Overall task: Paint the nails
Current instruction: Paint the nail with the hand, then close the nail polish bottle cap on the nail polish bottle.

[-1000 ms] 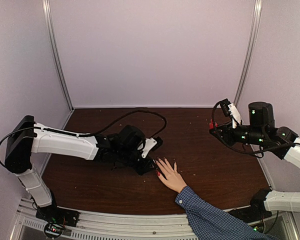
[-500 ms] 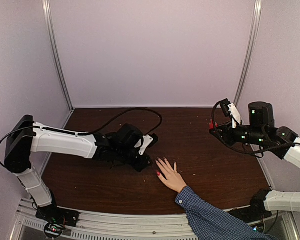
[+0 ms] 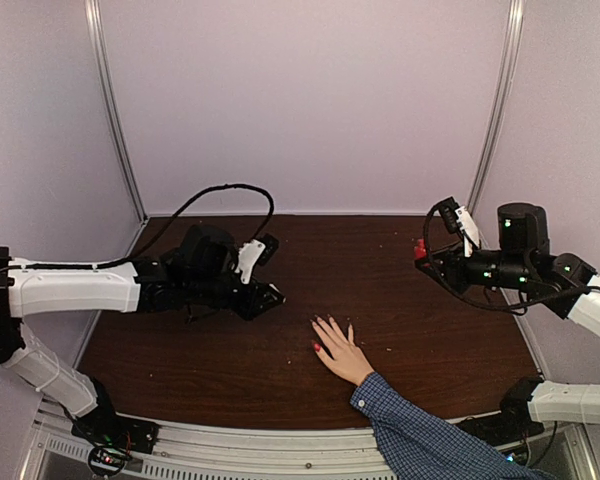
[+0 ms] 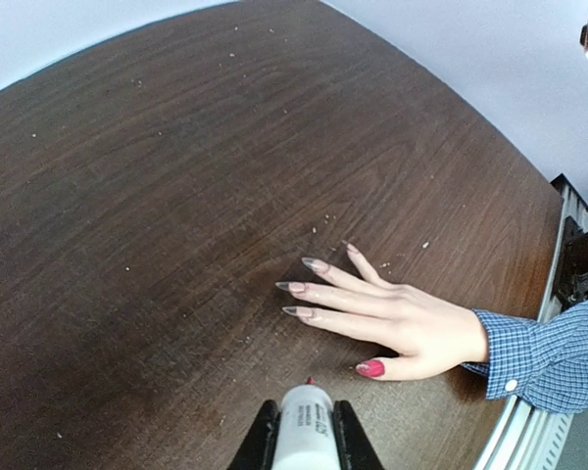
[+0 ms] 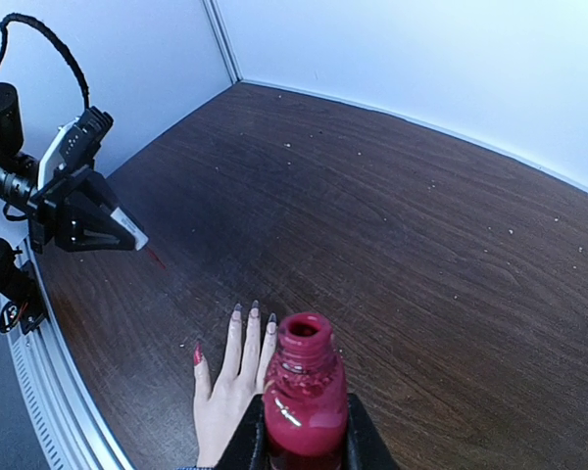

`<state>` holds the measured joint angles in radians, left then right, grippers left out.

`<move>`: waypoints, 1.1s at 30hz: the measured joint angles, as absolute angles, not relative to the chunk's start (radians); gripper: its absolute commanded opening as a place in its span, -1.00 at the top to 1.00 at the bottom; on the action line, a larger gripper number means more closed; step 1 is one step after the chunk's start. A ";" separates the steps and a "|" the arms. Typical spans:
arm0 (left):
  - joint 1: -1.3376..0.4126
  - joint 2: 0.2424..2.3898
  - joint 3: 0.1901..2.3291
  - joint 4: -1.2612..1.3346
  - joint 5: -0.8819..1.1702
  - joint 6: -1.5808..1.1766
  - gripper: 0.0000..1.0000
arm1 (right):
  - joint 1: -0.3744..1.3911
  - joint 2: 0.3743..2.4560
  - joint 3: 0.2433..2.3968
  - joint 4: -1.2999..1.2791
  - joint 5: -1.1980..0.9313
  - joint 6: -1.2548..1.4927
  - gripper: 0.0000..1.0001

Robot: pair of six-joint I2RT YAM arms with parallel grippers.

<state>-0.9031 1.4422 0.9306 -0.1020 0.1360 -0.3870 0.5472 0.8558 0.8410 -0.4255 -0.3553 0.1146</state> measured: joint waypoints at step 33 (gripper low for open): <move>-0.801 1.171 1.038 -0.264 0.458 -0.372 1.00 | 0.861 0.971 0.926 -0.375 -0.542 -0.082 1.00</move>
<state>-0.8013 1.1713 1.0378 -0.2642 0.4580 -0.3721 0.8608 0.9714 0.9264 -0.3748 -0.5419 -0.0818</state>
